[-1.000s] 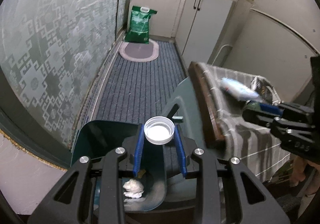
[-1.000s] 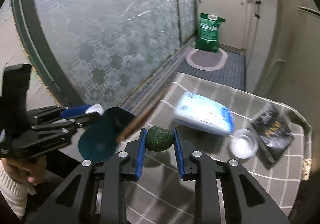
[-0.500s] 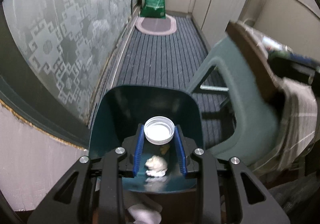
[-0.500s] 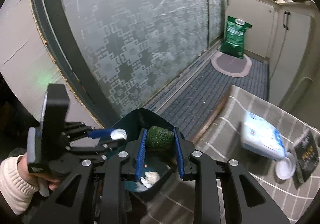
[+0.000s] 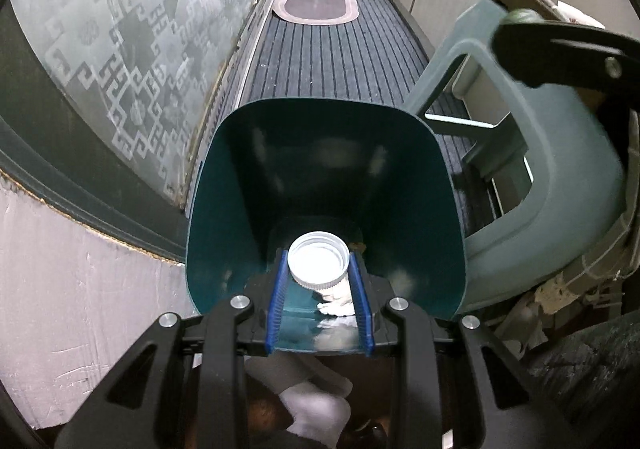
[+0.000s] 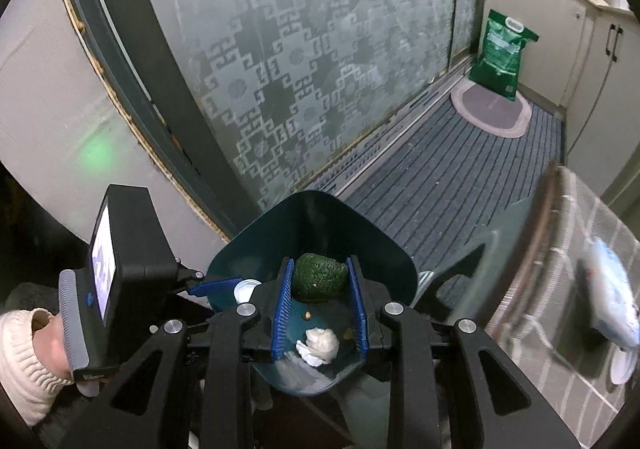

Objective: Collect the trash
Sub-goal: 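Carry the lid and avocado to the teal bin and release both inside, then withdraw both open grippers from the bin back toward the table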

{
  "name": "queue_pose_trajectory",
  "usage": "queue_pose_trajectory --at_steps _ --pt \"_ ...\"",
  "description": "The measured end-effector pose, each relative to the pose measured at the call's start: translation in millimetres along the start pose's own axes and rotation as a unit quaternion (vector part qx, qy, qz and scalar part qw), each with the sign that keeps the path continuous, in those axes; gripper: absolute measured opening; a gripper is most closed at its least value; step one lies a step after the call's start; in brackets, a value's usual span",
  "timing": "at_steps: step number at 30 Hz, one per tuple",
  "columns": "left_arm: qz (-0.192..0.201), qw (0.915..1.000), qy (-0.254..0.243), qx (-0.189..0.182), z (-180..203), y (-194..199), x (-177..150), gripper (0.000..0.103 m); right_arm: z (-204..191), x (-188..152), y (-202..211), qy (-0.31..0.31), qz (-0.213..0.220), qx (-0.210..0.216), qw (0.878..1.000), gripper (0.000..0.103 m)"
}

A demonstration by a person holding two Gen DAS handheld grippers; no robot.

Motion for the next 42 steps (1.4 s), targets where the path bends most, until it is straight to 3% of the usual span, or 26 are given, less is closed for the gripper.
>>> queue_pose_trajectory --at_steps 10,15,24,42 --pt "0.016 0.9999 0.0 0.002 -10 12 -2 0.04 -13 -12 -41 0.008 -0.046 -0.014 0.999 0.026" --pt "0.04 0.999 0.019 0.006 -24 33 -1 0.027 -14 -16 -59 0.012 -0.064 -0.026 0.998 0.026" --pt "0.097 0.9941 0.044 0.022 -43 78 8 0.016 -17 -33 -87 0.023 -0.098 -0.036 0.994 0.026" --pt "0.178 0.9822 0.052 0.026 -41 147 25 0.016 -21 -58 -111 0.046 -0.137 -0.063 0.987 0.028"
Point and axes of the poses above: each gripper's, at about its wrist camera, not at the fingertips, and y roughly against the way its jaws point, z to its right, x to its top, the point moved 9 cm from there along -y, roughly the way its jaws point, and after that the axes turned 11 degrees about -y, right-handed, at the moved point
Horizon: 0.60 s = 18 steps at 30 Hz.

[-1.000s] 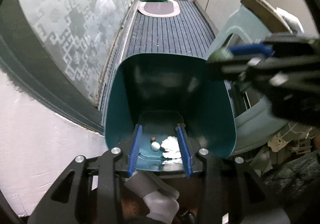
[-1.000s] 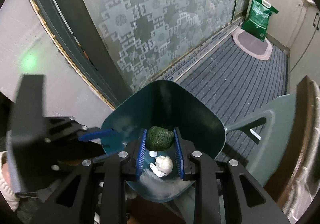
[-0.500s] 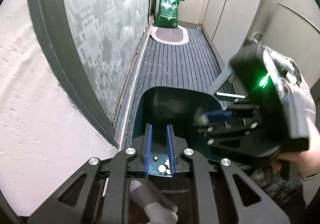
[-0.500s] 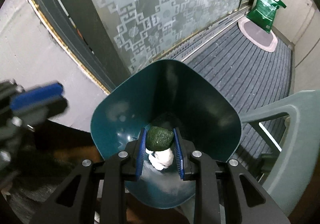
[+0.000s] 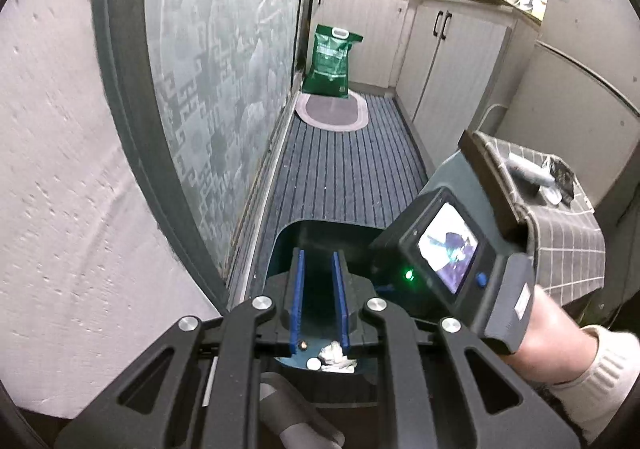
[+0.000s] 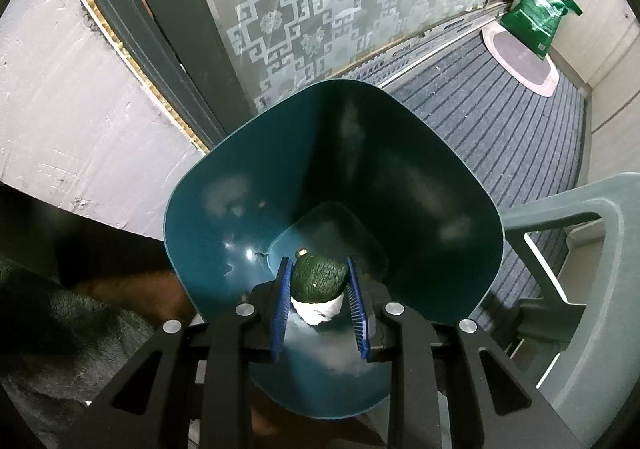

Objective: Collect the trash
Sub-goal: 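Withdraw both open grippers from the bin back toward the table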

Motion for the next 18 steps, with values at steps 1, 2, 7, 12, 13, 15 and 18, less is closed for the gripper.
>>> queue_pose_trajectory --at_steps 1,2,7,12,13,15,18 --pt "0.004 1.0 0.003 0.0 -1 3 2 0.016 0 0 1 0.0 0.001 0.001 1.0 0.028" --pt "0.007 1.0 0.006 0.002 -3 6 4 0.016 -1 1 2 -0.001 0.002 0.003 1.0 0.03" --pt "0.025 0.9995 0.015 0.011 -6 18 19 0.016 0 4 16 -0.003 0.021 0.011 1.0 0.037" --pt "0.047 0.9987 0.013 0.012 2 30 36 0.016 -4 12 42 -0.001 0.056 0.025 0.998 0.03" --pt "0.051 0.9986 0.013 0.01 5 31 39 0.016 -4 15 51 -0.001 0.066 0.028 0.997 0.026" --pt "0.061 0.9981 0.009 0.007 12 36 47 0.016 -4 18 66 -0.003 0.086 0.033 0.996 0.024" --pt "0.074 0.9972 0.003 0.0 22 41 55 0.018 0 21 92 -0.006 0.114 0.041 0.993 0.023"
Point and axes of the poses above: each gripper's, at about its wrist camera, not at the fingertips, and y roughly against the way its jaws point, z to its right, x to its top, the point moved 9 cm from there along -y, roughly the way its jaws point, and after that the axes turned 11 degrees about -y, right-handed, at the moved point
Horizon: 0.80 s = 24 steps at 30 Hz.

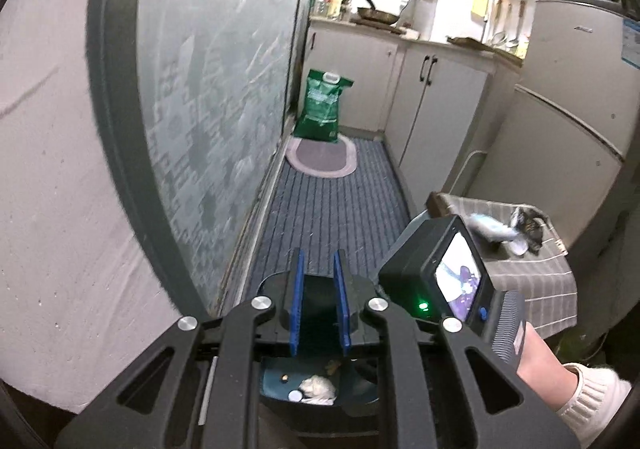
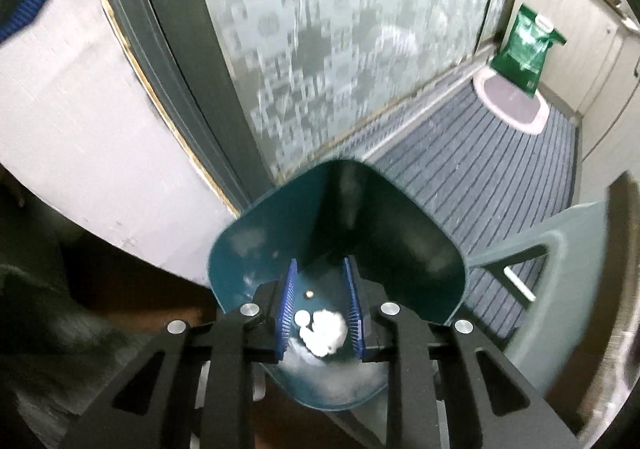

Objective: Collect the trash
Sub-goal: 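Withdraw both open grippers from the bin back toward the table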

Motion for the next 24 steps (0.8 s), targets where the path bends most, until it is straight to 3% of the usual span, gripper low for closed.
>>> queue_pose_trajectory --at_steps 10,14,17,21,24 --pt "0.02 0.9995 -0.016 -0.018 37 -2 24 0.029 41 12 76 -0.031 0.082 0.003 0.996 0.023" --pt "0.019 0.999 -0.027 -0.029 59 -13 29 0.032 67 7 97 -0.044 0.1 -0.016 0.994 0.023" --pt "0.022 0.9986 -0.034 -0.034 73 -19 32 0.043 95 1 117 -0.063 0.116 -0.029 0.991 0.023" --pt "0.021 0.9977 -0.045 -0.046 101 -31 38 0.047 134 -10 141 -0.094 0.135 -0.044 0.985 0.033" --pt "0.019 0.9969 -0.054 -0.053 122 -42 41 0.056 160 -18 158 -0.112 0.146 -0.058 0.981 0.041"
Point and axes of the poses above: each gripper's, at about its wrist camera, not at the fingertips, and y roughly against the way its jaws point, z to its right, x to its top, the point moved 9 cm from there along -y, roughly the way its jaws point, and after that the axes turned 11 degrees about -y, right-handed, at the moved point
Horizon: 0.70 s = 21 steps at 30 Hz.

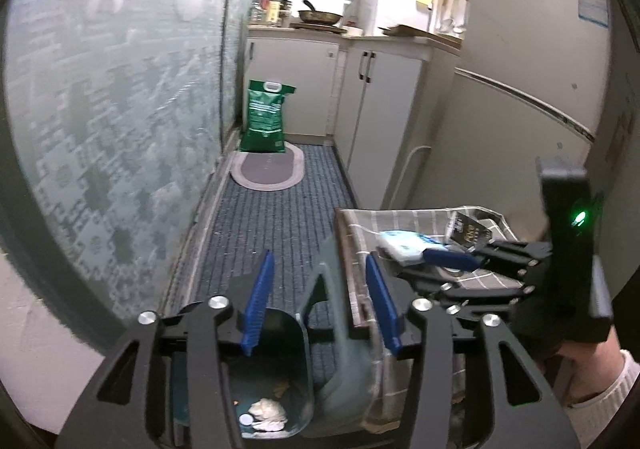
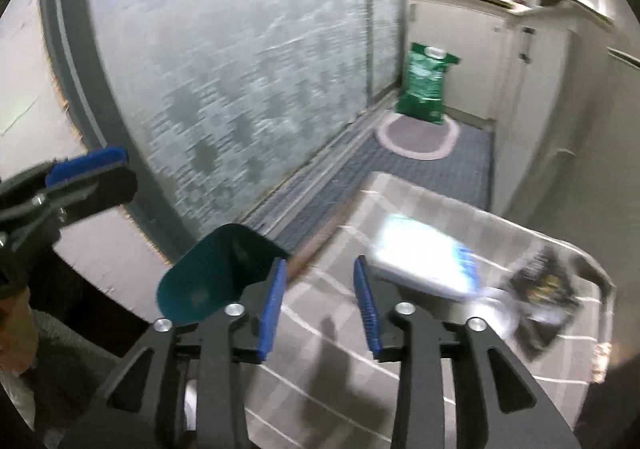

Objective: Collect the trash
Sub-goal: 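Withdraw both open grippers from the bin back toward the table, then grasp the wet-wipe pack with the left gripper while the right gripper grasps the black tissue pack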

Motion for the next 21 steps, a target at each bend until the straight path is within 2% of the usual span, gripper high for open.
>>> queue_pose_trajectory --at_steps 1,3,8,13,16,21 --pt "-0.001 1.0 -0.003 0.0 6 -5 0 0.061 9 1 4 -0.005 0.003 -0.004 1.0 0.044" --pt "-0.006 0.9999 -0.014 0.003 20 -16 2 0.066 28 2 15 -0.007 0.013 -0.016 1.0 0.06" --pt "-0.019 0.9994 -0.028 -0.003 48 -45 0 0.072 60 0 36 0.003 0.026 -0.042 0.999 0.07" --pt "-0.021 0.9993 -0.026 -0.018 74 -68 2 0.081 93 -16 44 0.003 0.017 -0.047 0.999 0.074" --pt "-0.027 0.9988 -0.04 -0.007 85 -81 3 0.086 106 -24 44 0.005 0.01 -0.053 0.999 0.076" --pt "-0.045 0.9985 -0.031 -0.007 98 -107 1 0.087 118 -35 51 0.0 0.007 -0.051 0.999 0.078"
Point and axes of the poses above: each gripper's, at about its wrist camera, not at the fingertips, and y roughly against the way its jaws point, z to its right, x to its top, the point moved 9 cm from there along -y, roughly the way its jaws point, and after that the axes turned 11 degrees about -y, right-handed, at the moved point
